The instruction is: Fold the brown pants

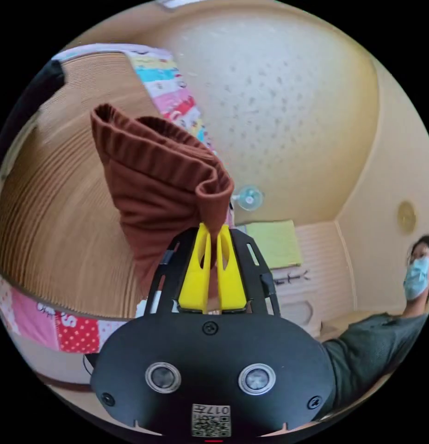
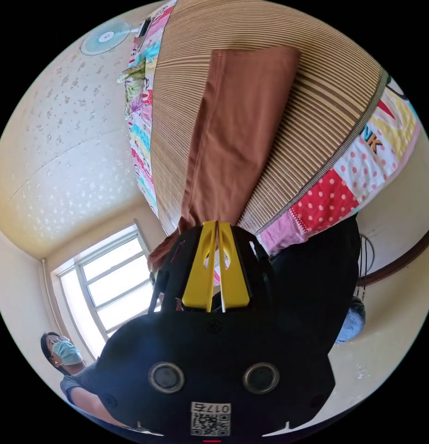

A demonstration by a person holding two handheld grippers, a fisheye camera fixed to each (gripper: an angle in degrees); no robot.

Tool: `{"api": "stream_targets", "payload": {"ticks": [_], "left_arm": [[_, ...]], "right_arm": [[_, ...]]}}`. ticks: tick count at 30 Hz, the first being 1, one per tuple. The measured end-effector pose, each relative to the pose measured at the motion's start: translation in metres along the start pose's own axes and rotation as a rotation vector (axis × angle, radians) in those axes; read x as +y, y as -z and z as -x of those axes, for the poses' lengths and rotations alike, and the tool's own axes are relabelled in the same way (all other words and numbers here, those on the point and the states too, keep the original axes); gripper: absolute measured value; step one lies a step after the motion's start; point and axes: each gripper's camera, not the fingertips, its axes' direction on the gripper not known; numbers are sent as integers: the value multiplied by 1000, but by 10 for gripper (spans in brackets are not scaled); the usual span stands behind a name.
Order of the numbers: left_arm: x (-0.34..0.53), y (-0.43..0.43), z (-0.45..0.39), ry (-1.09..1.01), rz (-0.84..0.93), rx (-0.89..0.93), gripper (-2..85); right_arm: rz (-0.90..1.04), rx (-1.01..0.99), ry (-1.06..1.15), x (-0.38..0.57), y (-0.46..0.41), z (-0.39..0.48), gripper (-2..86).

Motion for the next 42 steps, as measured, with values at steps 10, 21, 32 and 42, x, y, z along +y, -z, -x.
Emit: {"api": "stream_targets", "payload": {"ticks": [10, 21, 32, 42], "left_arm": [[98, -242, -42, -214, 650, -65, 74], [131, -289, 133, -67, 903, -563, 9], [99, -178, 213, 166, 404, -420, 156], [122, -166, 299, 325, 331, 230, 41]], "right_arm": [[-93, -139, -50, -15, 31, -30, 2], [-39, -119, -134, -35, 41, -69, 2], [339, 209, 87, -95, -24, -5, 2], [253, 496, 359, -123, -88, 93, 4]]}}
